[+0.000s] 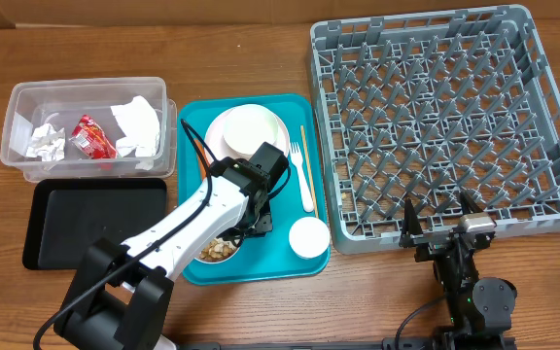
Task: Sort waste into correct bins and load items into the dishwasher
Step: 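Grasp the rim of the pink rice bowl with the left gripper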
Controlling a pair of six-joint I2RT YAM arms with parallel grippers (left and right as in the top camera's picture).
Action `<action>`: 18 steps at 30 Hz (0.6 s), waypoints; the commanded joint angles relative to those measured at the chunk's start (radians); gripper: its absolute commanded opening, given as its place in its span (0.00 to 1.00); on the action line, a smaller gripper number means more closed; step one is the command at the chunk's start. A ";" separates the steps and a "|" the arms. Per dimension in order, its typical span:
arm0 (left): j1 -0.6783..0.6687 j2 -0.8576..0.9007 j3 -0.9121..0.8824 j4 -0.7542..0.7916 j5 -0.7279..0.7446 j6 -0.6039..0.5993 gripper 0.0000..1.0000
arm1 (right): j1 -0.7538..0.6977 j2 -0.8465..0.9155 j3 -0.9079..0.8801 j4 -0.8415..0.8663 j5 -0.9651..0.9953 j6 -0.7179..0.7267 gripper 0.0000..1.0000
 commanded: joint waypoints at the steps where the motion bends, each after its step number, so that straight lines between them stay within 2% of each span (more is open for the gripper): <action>1: 0.003 0.006 -0.023 0.016 0.010 -0.013 0.32 | -0.003 -0.005 -0.011 0.005 0.006 -0.003 1.00; 18: 0.003 0.007 -0.038 0.044 0.010 -0.013 0.31 | -0.003 -0.005 -0.011 0.005 0.006 -0.003 1.00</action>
